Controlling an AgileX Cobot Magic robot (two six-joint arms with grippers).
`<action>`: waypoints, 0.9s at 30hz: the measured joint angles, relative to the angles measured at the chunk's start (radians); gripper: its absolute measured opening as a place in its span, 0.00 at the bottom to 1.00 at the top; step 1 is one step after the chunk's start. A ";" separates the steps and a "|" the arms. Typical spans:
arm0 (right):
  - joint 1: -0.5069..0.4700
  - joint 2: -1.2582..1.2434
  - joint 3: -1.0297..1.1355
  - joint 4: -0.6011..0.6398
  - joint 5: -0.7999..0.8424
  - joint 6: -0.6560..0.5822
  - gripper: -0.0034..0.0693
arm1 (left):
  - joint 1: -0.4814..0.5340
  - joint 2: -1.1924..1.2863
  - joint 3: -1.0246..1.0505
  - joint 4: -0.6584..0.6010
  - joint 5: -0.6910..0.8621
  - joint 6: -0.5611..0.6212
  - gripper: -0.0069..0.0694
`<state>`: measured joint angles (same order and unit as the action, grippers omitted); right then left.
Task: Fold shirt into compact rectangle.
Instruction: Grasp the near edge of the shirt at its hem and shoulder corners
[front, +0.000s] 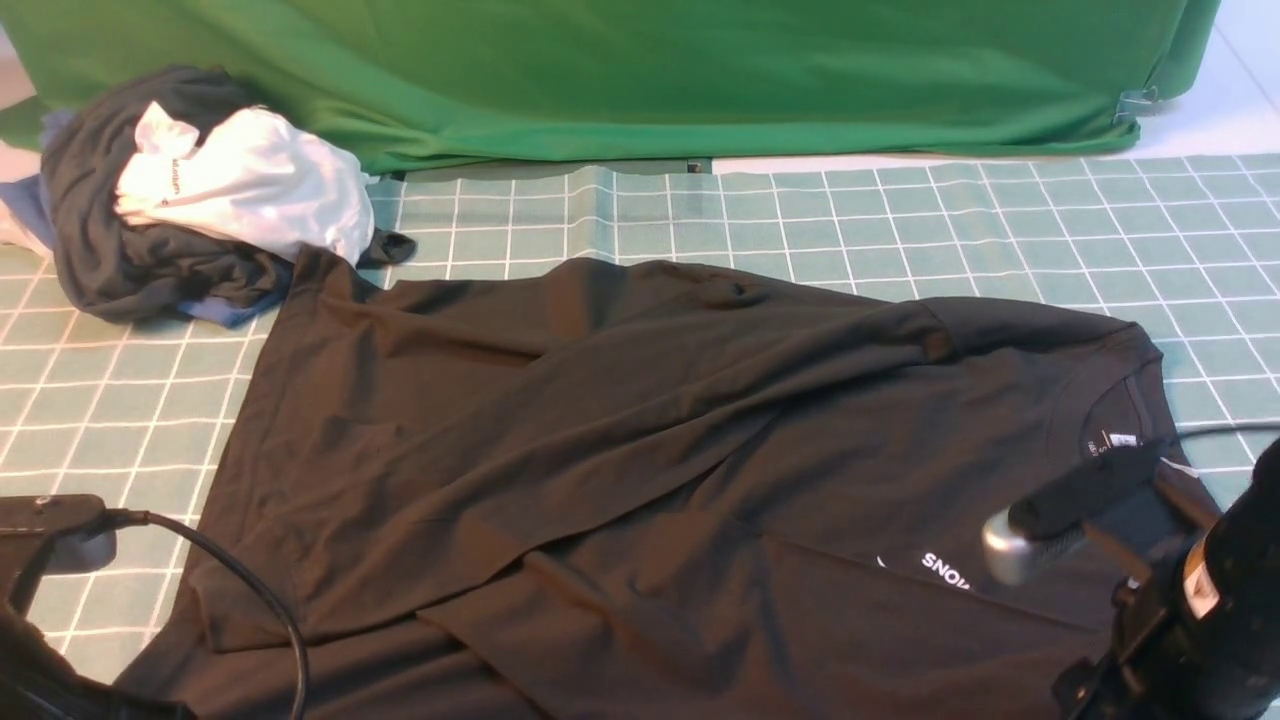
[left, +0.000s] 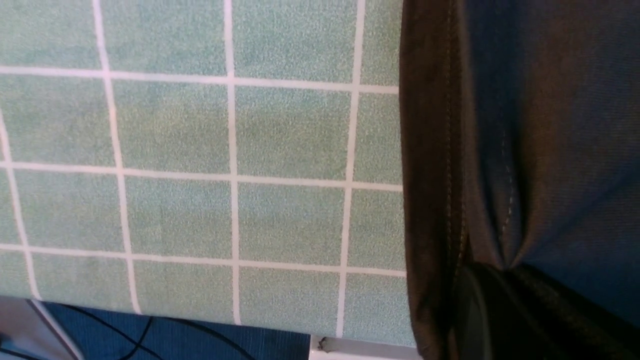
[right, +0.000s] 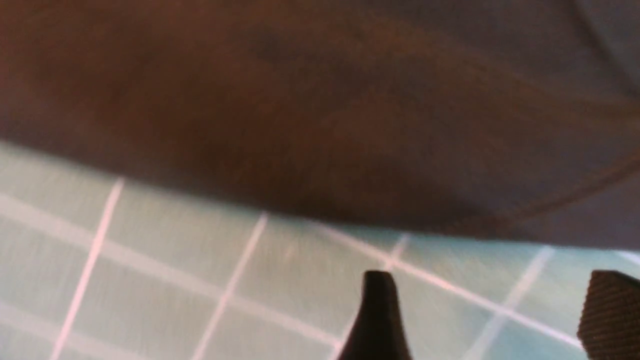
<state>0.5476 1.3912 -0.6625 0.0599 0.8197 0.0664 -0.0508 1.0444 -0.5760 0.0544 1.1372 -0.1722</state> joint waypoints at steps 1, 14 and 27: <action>0.000 0.018 0.010 0.000 -0.026 0.019 0.74 | 0.000 0.000 0.000 0.000 -0.001 0.000 0.10; 0.000 0.148 0.016 0.004 -0.244 0.052 0.50 | 0.000 0.000 0.000 -0.002 -0.003 0.000 0.10; 0.000 -0.008 0.016 0.005 -0.052 0.000 0.10 | 0.000 -0.028 -0.007 -0.027 0.046 0.009 0.11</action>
<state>0.5480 1.3830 -0.6467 0.0653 0.7679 0.0661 -0.0508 1.0167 -0.5834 0.0271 1.1827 -0.1635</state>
